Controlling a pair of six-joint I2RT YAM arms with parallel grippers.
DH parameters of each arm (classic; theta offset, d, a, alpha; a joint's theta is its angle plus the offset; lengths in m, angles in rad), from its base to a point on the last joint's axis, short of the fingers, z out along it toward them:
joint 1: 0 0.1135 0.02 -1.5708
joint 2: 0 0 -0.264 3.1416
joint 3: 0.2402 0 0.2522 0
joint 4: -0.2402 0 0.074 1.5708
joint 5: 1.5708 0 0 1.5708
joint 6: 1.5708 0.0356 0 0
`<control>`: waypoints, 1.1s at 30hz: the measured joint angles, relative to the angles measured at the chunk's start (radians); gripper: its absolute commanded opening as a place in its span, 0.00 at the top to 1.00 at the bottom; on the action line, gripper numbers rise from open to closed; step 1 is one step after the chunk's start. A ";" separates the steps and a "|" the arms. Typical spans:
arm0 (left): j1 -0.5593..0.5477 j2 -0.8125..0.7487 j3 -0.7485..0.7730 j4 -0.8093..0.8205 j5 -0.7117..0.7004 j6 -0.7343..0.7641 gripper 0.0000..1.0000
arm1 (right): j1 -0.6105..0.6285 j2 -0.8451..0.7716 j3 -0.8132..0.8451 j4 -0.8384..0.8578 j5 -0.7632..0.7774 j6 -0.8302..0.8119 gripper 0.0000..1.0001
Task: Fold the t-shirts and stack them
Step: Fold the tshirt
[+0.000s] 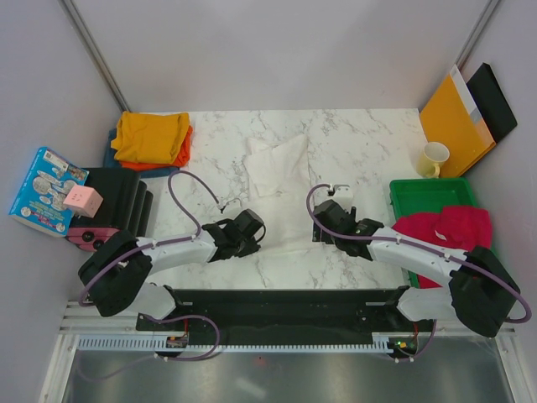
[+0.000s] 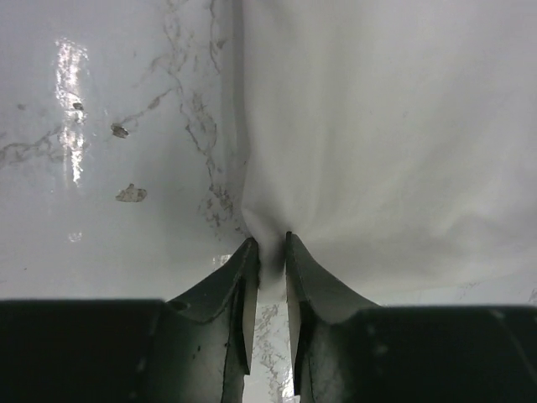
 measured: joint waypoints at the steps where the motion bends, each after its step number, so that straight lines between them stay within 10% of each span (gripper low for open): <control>1: -0.002 0.004 0.000 0.005 0.002 -0.003 0.76 | 0.000 0.000 -0.003 0.000 0.000 0.001 0.28; 7: -0.018 0.019 0.001 0.032 0.019 -0.024 0.98 | 0.000 0.001 -0.032 0.007 -0.010 0.024 0.28; 20: -0.023 0.030 0.010 0.039 0.031 -0.027 0.98 | 0.000 0.081 -0.107 0.095 -0.045 0.078 0.32; 33: -0.023 0.031 0.015 0.031 0.031 -0.026 0.98 | 0.000 0.135 -0.102 0.198 -0.054 0.133 1.00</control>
